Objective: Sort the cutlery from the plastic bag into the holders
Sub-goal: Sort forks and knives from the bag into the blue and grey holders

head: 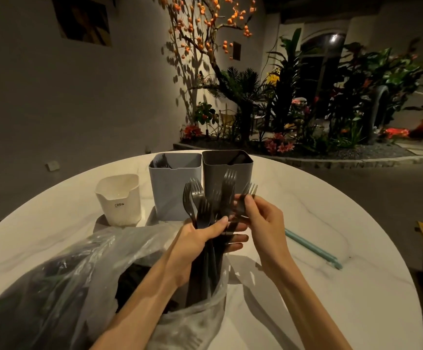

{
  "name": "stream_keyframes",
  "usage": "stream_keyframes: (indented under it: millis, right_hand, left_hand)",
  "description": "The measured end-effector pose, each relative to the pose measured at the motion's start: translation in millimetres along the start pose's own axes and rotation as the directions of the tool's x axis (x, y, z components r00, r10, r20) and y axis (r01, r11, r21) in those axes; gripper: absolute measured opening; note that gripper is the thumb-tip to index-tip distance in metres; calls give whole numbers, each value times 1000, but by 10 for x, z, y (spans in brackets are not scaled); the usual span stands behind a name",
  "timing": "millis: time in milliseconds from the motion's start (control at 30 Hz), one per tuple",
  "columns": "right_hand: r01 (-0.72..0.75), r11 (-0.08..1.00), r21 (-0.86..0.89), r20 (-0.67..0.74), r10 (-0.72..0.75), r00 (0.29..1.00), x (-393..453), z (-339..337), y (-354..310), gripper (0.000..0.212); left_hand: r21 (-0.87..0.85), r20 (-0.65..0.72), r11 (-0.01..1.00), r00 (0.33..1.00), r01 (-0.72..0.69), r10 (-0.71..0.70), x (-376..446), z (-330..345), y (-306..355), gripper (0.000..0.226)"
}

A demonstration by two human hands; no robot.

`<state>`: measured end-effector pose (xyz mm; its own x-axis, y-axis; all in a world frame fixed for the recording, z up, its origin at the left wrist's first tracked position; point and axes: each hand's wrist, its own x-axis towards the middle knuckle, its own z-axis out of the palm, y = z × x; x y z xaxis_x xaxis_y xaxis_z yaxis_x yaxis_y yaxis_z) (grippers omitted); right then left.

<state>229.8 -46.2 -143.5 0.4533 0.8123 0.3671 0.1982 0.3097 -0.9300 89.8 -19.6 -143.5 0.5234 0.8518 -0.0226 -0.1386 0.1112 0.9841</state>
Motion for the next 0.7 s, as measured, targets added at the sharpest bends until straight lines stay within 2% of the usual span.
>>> stream_keyframes:
  millis: [67, 133, 200, 233, 300, 333, 400, 500, 600, 700]
  right_hand:
    - [43, 998, 43, -80, -39, 996, -2, -5, -6, 28]
    - [79, 989, 124, -215, -51, 975, 8, -38, -53, 28]
    - [52, 961, 272, -298, 33, 954, 32, -99, -98, 28]
    - [2, 924, 381, -266, 108, 958, 32, -127, -113, 29]
    - [-133, 835, 534, -99, 218, 971, 26, -157, -142, 28]
    - [-194, 835, 515, -18, 236, 972, 16, -159, -148, 28]
    - [-264, 897, 355, 108, 241, 965, -30, -140, -151, 31]
    - [-248, 956, 154, 221, 212, 952, -120, -82, -148, 34]
    - [-223, 949, 221, 126, 199, 972, -123, -66, -151, 33]
    - [-206, 961, 185, 31, 204, 978, -78, -106, -143, 37]
  left_hand:
    - [2, -31, 1000, 999, -30, 30, -10, 34, 10, 27]
    - [-2, -37, 1000, 999, -16, 15, -21, 42, 8, 30]
    - [13, -37, 1000, 999, 28, -27, -22, 26, -12, 33]
    - [31, -40, 999, 998, 41, -40, -28, 13, -29, 33]
    - [61, -62, 998, 998, 34, -30, -26, -29, -66, 37]
    - [79, -58, 997, 998, 26, -21, -25, -39, -74, 40]
    - [100, -14, 995, 1000, 8, -7, -40, -31, -80, 40]
    - [44, 44, 999, 999, -16, 14, -101, 31, -45, 30]
    - [54, 78, 999, 997, -1, -3, -138, 97, 8, 31]
    - [105, 78, 993, 995, 56, -65, -122, 117, 12, 35]
